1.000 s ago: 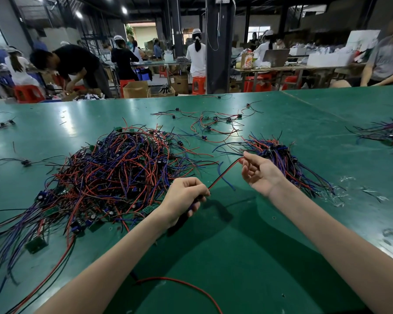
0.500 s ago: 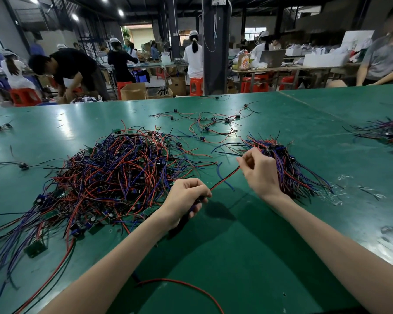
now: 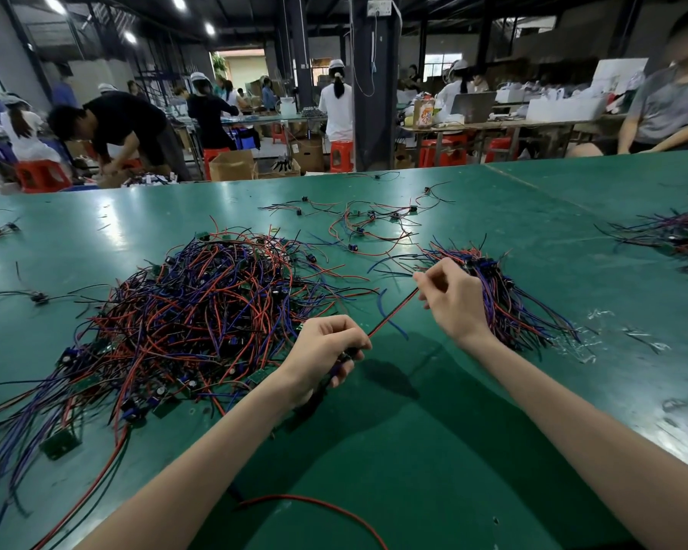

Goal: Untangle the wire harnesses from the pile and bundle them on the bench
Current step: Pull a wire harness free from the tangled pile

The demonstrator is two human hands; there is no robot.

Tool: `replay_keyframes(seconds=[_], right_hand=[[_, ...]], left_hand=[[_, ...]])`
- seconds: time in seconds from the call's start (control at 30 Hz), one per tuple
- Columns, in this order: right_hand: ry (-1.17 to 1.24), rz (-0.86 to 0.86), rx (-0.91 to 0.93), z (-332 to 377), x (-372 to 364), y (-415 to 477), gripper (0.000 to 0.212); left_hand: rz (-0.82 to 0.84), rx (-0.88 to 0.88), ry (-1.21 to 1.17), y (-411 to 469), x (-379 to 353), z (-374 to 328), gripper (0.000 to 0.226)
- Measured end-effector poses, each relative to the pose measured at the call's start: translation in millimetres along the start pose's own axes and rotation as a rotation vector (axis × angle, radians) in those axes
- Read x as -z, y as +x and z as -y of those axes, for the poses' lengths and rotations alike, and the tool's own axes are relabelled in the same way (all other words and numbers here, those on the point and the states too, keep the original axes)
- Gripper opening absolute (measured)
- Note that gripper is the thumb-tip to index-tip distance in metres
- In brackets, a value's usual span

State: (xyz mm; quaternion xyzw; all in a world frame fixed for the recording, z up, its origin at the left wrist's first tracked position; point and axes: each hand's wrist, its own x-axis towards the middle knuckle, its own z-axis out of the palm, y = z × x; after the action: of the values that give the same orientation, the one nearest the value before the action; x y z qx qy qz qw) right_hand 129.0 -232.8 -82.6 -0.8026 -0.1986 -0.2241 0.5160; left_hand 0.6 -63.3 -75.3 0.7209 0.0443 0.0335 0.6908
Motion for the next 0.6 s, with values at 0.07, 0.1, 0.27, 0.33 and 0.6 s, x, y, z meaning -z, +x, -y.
replay_keyframes(seconds=[0.07,0.1,0.27,0.33,0.6], right_hand=[[0.287,0.03,-0.251,2.7,2.7,3.8,0.02],[0.386,0.035,-0.343,3.4,3.6,4.9,0.021],[0.594,0.113,-0.507,11.4,3.0,2.0,0.023],[0.659,0.173,-0.572,20.8,-1.0,-3.1,0.035],[0.635,0.702,-0.315,64.6,-30.9,-49.4,0.016]], left_hand=[[0.008,0.01,0.006,0.4,-1.3,0.1,0.028],[0.014,0.013,0.008,0.4,-2.0,0.1,0.027],[-0.034,-0.05,-0.009,1.4,-0.6,-4.1,0.025],[-0.114,-0.088,-0.05,3.8,1.8,-7.2,0.025],[-0.223,-0.056,-0.301,10.1,9.5,-12.6,0.013]])
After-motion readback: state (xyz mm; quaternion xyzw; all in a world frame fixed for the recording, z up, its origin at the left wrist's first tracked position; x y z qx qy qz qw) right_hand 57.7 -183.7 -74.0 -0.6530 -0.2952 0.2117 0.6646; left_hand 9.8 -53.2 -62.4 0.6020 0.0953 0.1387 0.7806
